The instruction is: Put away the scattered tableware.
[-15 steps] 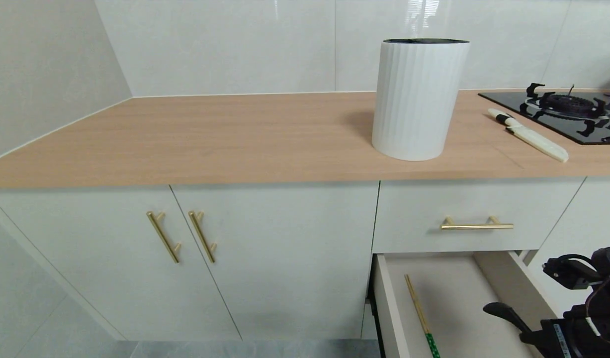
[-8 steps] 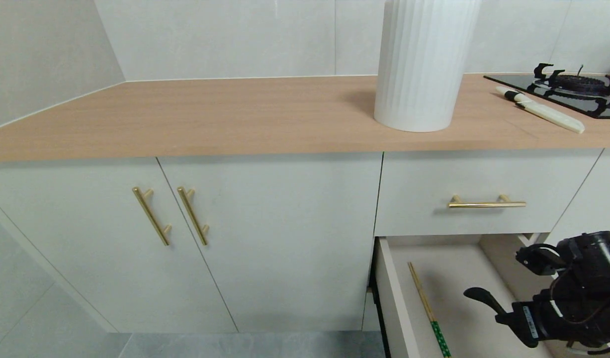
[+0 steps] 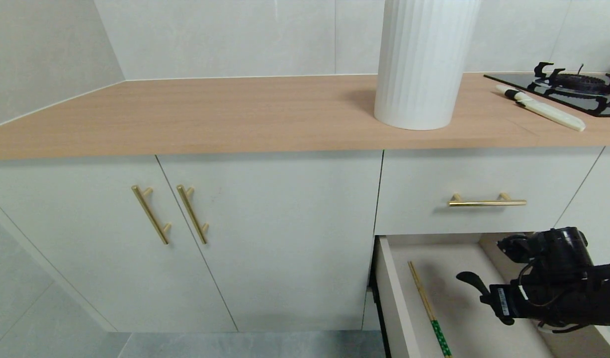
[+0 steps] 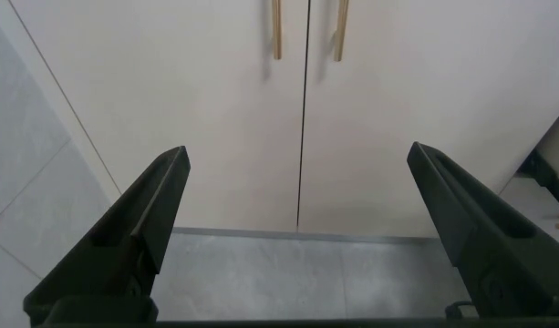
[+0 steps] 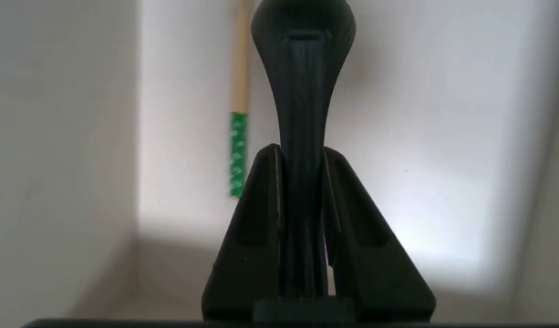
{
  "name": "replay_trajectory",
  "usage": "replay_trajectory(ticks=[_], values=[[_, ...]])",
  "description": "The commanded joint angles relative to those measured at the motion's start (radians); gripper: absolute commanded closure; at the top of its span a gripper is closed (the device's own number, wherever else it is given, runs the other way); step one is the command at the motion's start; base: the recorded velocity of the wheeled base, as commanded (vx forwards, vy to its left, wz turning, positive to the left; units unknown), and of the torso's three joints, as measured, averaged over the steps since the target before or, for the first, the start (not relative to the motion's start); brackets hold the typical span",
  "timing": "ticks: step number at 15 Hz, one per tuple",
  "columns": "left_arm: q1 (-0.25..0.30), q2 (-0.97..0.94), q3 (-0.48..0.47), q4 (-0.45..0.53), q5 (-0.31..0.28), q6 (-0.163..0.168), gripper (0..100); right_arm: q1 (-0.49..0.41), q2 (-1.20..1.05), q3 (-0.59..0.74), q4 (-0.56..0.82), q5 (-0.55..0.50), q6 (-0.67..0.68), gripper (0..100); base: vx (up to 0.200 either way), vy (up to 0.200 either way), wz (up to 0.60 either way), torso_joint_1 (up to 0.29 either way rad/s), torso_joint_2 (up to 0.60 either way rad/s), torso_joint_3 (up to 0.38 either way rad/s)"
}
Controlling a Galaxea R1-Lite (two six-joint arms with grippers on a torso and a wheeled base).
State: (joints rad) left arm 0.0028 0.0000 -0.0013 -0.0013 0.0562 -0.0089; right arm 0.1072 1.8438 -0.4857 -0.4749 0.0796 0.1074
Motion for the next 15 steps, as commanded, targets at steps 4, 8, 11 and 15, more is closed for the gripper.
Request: replay_trajectory(ticks=[4, 8, 11, 15], values=[[0.000, 0.002, 0.000, 0.000, -0.001, 0.000, 0, 0.015, 0.101, 0.072, -0.215, -0.083, 0.000, 100, 0.000, 0.000, 0.00, 0.000, 0.00, 0.000], [0.000, 0.002, 0.000, 0.000, 0.001, 0.000, 0, 0.017, 0.193, 0.090, -0.332, -0.106, 0.000, 100, 0.000, 0.000, 0.00, 0.000, 0.00, 0.000], [0.000, 0.002, 0.000, 0.000, 0.001, 0.000, 0, 0.028, 0.279, 0.102, -0.422, -0.126, 0.000, 100, 0.000, 0.000, 0.00, 0.000, 0.00, 0.000], [0.000, 0.002, 0.000, 0.000, 0.001, 0.000, 0, 0.028, 0.379, 0.128, -0.584, -0.178, -0.002, 100, 0.000, 0.000, 0.00, 0.000, 0.00, 0.000]])
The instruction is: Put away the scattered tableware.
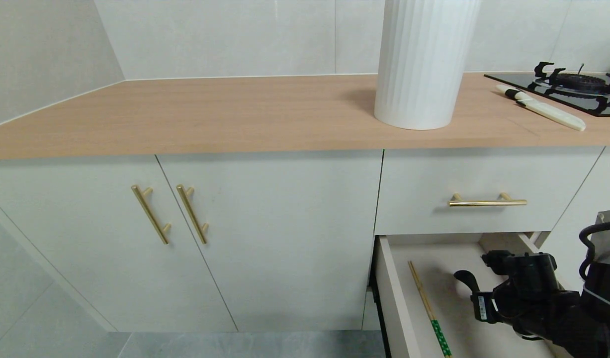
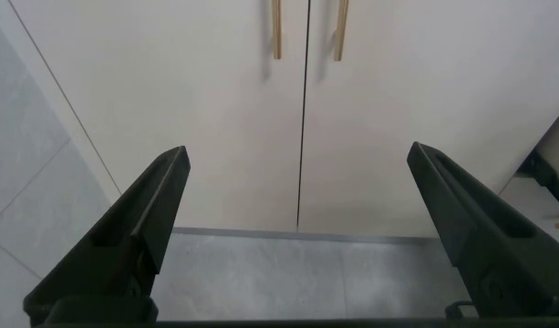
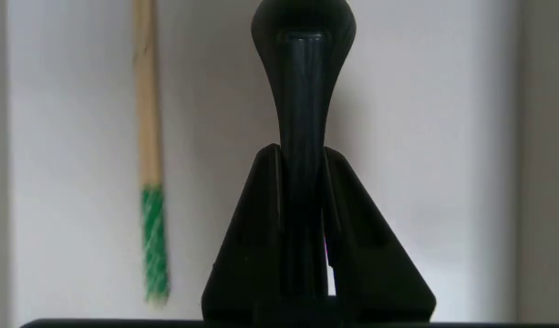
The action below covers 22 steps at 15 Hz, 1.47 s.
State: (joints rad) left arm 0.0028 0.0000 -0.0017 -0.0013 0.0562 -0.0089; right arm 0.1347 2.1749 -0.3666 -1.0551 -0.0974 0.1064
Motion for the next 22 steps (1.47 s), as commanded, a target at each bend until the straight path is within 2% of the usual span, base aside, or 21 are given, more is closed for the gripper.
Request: replay_trajectory(ticks=[1, 8, 9, 15, 19, 22], values=[[0.000, 0.002, 0.000, 0.000, 0.001, 0.000, 0, 0.002, 0.056, 0.009, -0.014, -0.002, -0.001, 100, 0.000, 0.000, 0.00, 0.000, 0.00, 0.000], [0.000, 0.002, 0.000, 0.000, -0.001, 0.000, 0, 0.000, 0.056, 0.009, -0.016, -0.002, 0.001, 100, 0.000, 0.000, 0.00, 0.000, 0.00, 0.000], [0.000, 0.002, 0.000, 0.000, 0.001, 0.001, 0, 0.000, 0.054, 0.009, -0.016, -0.002, 0.001, 0, 0.000, 0.000, 0.00, 0.000, 0.00, 0.000], [0.000, 0.002, 0.000, 0.000, 0.001, 0.000, 0, 0.000, 0.022, 0.014, -0.016, -0.002, 0.001, 0, 0.000, 0.000, 0.00, 0.000, 0.00, 0.000], [0.000, 0.002, 0.000, 0.000, 0.001, 0.000, 0, 0.000, -0.193, 0.057, -0.003, -0.001, 0.006, 0, 0.000, 0.000, 0.00, 0.000, 0.00, 0.000], [0.000, 0.002, 0.000, 0.000, 0.001, 0.000, 0, 0.002, -0.432, 0.032, 0.196, -0.007, 0.006, 0, 0.000, 0.000, 0.00, 0.000, 0.00, 0.000]])
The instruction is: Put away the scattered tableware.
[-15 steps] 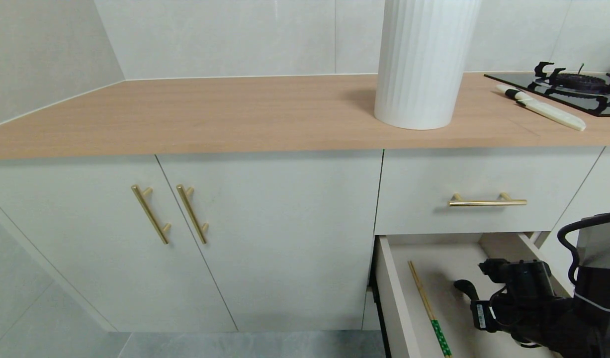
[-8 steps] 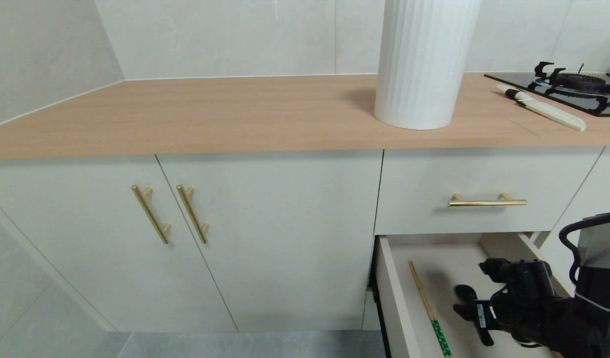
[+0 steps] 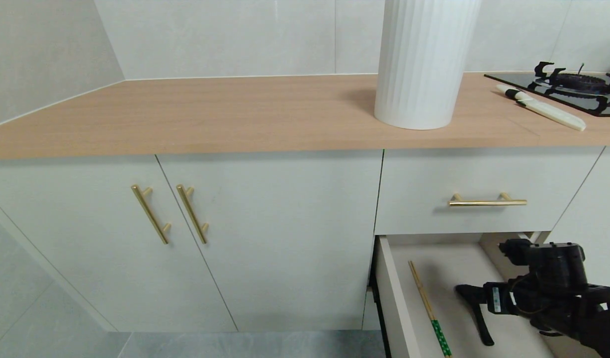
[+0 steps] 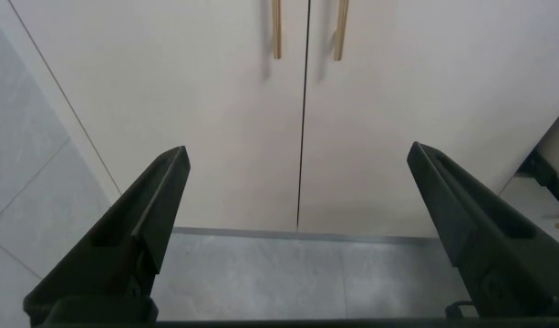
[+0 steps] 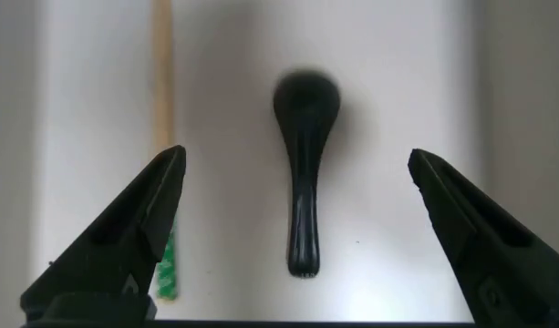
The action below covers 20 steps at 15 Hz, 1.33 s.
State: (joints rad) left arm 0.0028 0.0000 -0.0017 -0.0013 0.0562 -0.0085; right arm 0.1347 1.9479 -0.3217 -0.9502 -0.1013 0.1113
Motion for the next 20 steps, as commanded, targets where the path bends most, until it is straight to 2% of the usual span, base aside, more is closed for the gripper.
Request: replay_trajectory(ticks=[1, 4, 7, 11, 16, 20], values=[[0.000, 0.002, 0.000, 0.000, 0.001, -0.001, 0, 0.011, -0.346, -0.066, 0.274, 0.000, 0.001, 0, 0.000, 0.000, 0.00, 0.000, 0.00, 0.000], [0.000, 0.002, 0.000, 0.000, 0.001, -0.001, 0, 0.031, -0.523, -0.185, 0.625, 0.006, 0.005, 0, 0.000, 0.000, 0.00, 0.000, 0.00, 0.000], [0.000, 0.002, 0.002, 0.000, 0.001, -0.001, 0, 0.054, -0.595, -0.266, 0.852, 0.005, 0.064, 0, 0.000, 0.000, 0.00, 0.000, 0.00, 0.000], [0.000, 0.002, 0.000, 0.000, 0.001, -0.001, 0, 0.056, -0.681, -0.277, 0.926, 0.000, 0.084, 0, 0.000, 0.000, 0.00, 0.000, 0.00, 0.000], [0.000, 0.002, 0.000, 0.000, -0.001, 0.004, 0, 0.098, -0.728, -0.421, 1.269, 0.026, 0.082, 0, 0.000, 0.000, 0.00, 0.000, 0.00, 0.000], [0.000, 0.002, 0.002, 0.000, -0.001, 0.002, 0, 0.098, -0.678, -0.422, 1.275, 0.025, 0.085, 0, 0.000, 0.000, 0.00, 0.000, 0.00, 0.000]])
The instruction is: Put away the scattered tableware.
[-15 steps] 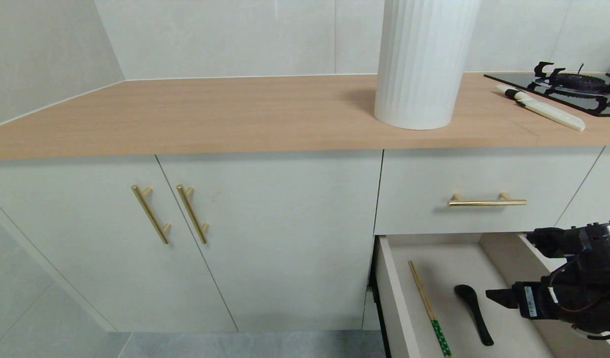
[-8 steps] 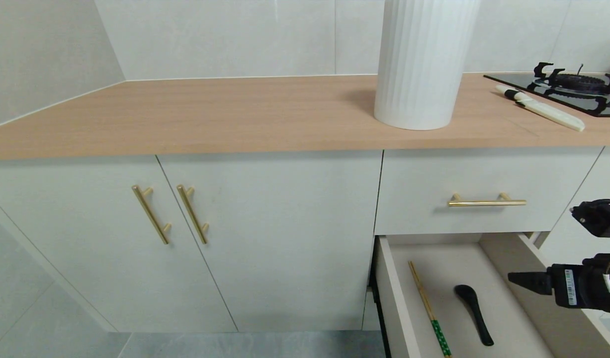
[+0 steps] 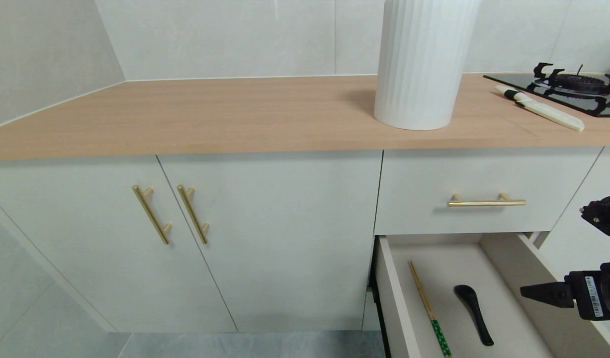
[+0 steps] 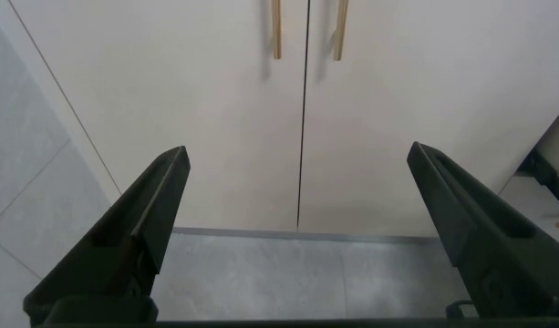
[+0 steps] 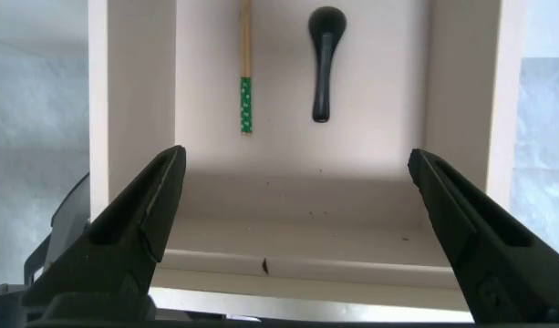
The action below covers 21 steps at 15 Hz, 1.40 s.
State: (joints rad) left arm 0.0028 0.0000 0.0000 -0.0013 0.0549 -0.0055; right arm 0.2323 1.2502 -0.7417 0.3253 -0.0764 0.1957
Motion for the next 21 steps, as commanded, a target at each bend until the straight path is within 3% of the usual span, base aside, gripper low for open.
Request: replay_trajectory(ticks=[1, 3, 10, 16, 21], values=[[0.000, 0.002, 0.000, 0.000, 0.000, -0.002, 0, 0.001, 0.020, -0.004, 0.000, 0.000, -0.001, 0, 0.000, 0.000, 0.00, 0.000, 0.00, 0.000], [0.000, 0.002, 0.000, 0.000, 0.000, -0.001, 0, 0.001, 0.020, -0.004, 0.000, 0.000, 0.001, 0, 0.000, 0.000, 0.00, 0.000, 0.00, 0.000], [0.000, 0.002, 0.000, 0.000, 0.000, -0.001, 0, 0.033, 0.021, 0.005, 0.011, 0.000, -0.002, 0, -0.200, 0.000, 0.00, 0.002, 0.00, 0.000], [0.000, 0.002, 0.000, 0.000, 0.000, -0.001, 0, 0.157, 0.219, -0.008, 0.162, 0.000, 0.056, 0, 0.000, 0.000, 0.00, 0.000, 0.00, 0.000], [0.000, 0.002, 0.000, 0.000, 0.002, -0.002, 0, 0.159, 0.324, -0.022, 0.201, 0.001, 0.062, 0, 0.000, 0.000, 0.00, 0.000, 0.00, 0.000]])
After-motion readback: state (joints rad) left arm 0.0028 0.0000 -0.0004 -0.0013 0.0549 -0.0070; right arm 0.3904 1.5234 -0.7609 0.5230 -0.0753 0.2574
